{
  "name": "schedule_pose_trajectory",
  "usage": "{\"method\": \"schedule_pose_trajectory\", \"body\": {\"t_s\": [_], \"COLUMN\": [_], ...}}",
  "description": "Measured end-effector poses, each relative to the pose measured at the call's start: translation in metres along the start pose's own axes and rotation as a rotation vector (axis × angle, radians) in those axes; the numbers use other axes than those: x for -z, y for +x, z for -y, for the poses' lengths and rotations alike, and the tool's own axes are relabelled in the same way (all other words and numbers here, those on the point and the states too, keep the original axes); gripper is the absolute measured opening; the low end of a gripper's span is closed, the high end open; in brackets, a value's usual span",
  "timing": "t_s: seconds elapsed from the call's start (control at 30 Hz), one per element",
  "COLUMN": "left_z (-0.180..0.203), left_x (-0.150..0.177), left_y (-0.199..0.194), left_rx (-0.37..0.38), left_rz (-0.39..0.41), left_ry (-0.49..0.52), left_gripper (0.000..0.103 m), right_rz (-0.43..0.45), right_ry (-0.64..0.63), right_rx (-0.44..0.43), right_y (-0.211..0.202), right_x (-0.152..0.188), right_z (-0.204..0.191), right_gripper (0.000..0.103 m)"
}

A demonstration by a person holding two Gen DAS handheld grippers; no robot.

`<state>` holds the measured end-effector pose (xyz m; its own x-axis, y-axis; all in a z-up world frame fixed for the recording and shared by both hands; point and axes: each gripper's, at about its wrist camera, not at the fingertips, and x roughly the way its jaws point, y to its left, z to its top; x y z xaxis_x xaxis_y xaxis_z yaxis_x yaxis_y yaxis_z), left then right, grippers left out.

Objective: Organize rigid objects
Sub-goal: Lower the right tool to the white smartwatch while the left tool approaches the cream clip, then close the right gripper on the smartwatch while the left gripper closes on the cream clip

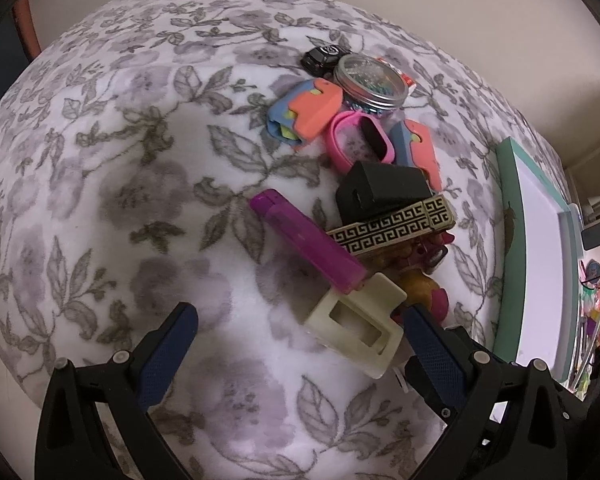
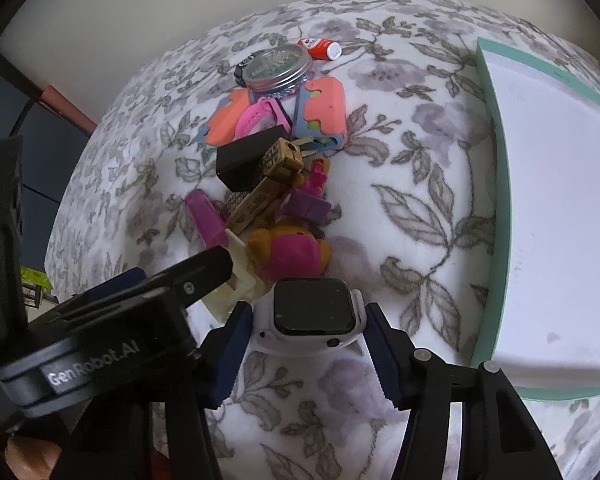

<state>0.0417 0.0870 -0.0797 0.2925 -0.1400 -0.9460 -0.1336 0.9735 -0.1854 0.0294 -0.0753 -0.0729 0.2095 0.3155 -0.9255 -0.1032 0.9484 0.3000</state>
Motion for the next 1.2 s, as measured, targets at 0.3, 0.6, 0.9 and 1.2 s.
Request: {"method": "schedule_pose_trajectory", "body": {"t_s": [0.3,0.6,0.9,1.2], "left_z": [0.009,0.029,0.047,0.037], "left_x": [0.0,-0.002,-0.007,0.0], "left_y": [0.017,0.029,0.034,0.018], "left_rx": [0.047,0.042,0.1,0.101], "left_rz": [-0.048,-0.06,-0.061,-0.058], "left_ry": [-0.002,0.028,0.049,0.015], "left_gripper": [0.084,0.078,0.051,0.04], "right_rz": [0.001,-0.008,-0.019,-0.006], "right_ry": [0.053,0.08,0.078,0.07], "right_rx": [0.037,0.071,0.066,0.06], "right_y": [-0.008,-0.012,-0.013,-0.016], "right_x": [0.001,0.007,0.007,0.008], "right_z": [0.017,0.028,0.028,0.028], "right_gripper": [0.06,0.06,0.06,0.06]}}
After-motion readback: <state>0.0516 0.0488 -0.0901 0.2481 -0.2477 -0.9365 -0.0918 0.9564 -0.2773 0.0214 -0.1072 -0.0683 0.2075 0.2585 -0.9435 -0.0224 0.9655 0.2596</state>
